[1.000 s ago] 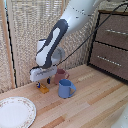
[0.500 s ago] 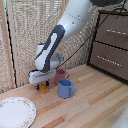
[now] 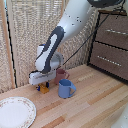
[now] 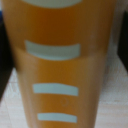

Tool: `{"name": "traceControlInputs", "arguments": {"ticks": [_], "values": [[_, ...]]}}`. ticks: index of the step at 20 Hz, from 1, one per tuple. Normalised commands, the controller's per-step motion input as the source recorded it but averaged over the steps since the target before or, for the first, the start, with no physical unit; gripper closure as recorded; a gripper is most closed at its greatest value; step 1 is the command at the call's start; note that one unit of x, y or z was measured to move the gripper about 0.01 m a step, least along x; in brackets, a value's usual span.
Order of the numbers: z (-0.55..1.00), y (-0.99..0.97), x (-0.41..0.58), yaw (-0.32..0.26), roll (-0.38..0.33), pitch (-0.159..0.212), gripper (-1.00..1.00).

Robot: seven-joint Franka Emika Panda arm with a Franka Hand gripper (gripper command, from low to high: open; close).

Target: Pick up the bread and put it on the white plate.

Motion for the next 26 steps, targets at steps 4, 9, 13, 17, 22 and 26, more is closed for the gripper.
{"name": "traceControlInputs", "arguments": {"ticks": [4,9,13,17,22,26], "values": [[0.01,0.07,0.014,0.019,-0.011,-0.01,1.0],[0.72,-0.01,0.002,-0.035,0.011,0.02,1.0],[1.0,-0.02,0.106,-0.044,0.003,0.049,1.0],[0.96,0.07,0.056,-0.067,0.0,0.093,1.0],[0.71,0.31,-0.134,-0.09,0.052,0.043,1.0],[0.61,0.56,-0.266,-0.076,0.049,-0.003,1.0]]}}
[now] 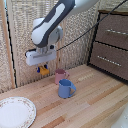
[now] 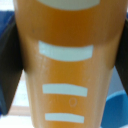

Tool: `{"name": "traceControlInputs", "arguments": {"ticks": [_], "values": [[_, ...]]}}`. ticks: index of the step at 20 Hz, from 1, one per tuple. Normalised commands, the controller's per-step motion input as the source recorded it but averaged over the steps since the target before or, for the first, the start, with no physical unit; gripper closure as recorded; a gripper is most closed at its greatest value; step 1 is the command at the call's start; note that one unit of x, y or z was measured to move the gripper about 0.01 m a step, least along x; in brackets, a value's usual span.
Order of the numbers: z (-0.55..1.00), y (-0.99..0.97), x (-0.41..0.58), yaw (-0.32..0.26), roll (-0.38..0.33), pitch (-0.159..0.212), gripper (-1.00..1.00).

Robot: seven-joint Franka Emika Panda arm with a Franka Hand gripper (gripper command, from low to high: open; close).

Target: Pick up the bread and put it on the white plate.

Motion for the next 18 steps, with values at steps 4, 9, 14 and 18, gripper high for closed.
{"name": "traceControlInputs", "arguments": {"ticks": [4,9,14,18], "values": [[0.59,0.67,-0.216,-0.07,0.012,-0.014,1.0],[0.49,0.82,-0.301,-0.007,0.001,-0.001,1.0],[0.39,0.89,-0.289,0.0,0.0,0.0,1.0],[0.13,0.92,-0.186,0.0,-0.008,0.0,1.0]]}}
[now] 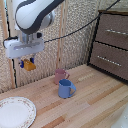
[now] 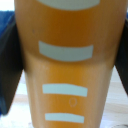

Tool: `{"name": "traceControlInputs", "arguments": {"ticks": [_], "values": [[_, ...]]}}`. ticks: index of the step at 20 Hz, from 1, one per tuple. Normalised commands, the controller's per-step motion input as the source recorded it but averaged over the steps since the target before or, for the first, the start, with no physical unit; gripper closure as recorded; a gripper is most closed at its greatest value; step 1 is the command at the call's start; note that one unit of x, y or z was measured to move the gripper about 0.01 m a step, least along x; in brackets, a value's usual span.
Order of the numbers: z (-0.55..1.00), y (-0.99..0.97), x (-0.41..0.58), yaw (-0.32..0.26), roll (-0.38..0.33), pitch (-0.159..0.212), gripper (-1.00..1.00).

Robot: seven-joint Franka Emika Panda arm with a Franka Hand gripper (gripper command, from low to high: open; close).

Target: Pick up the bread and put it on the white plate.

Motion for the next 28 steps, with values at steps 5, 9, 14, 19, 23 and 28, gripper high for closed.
{"name": "traceControlInputs", "arguments": {"ticks": [5,9,14,19,23,28], "values": [[-0.18,0.83,-0.051,0.004,-0.069,0.001,1.0],[-0.44,0.57,0.024,0.036,-0.114,0.0,1.0],[-0.45,0.32,0.148,0.052,-0.136,0.0,1.0],[-0.35,0.26,0.219,0.037,-0.072,-0.017,1.0],[-0.27,0.29,0.267,0.026,-0.04,-0.074,1.0],[-0.28,0.33,0.32,0.019,-0.068,-0.096,1.0]]}}
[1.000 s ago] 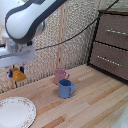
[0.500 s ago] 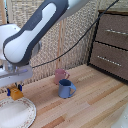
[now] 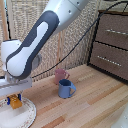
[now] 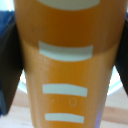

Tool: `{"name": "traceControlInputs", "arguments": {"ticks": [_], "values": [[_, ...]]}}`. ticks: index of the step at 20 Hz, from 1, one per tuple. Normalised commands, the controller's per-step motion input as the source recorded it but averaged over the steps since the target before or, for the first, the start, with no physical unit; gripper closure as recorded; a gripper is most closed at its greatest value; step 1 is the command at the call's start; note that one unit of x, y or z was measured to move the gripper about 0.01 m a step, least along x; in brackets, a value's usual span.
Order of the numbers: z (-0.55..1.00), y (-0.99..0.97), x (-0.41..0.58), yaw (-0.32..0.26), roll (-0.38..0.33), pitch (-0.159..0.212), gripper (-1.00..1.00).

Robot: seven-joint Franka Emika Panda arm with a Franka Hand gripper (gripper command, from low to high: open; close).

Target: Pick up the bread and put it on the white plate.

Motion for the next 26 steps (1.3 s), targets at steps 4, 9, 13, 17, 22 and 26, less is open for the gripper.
{"name": "traceControlInputs", "arguments": {"ticks": [4,9,13,17,22,26], "values": [[-0.34,0.43,0.341,0.018,-0.184,-0.124,1.0],[-0.25,0.4,0.283,0.029,-0.225,-0.133,1.0],[0.07,0.2,0.105,0.077,-0.241,-0.127,1.0],[0.35,0.08,0.002,0.088,-0.185,-0.07,-1.0],[0.71,-0.23,-0.006,0.031,-0.086,0.084,-1.0],[0.72,-0.34,0.005,0.026,-0.127,0.05,-1.0]]}}
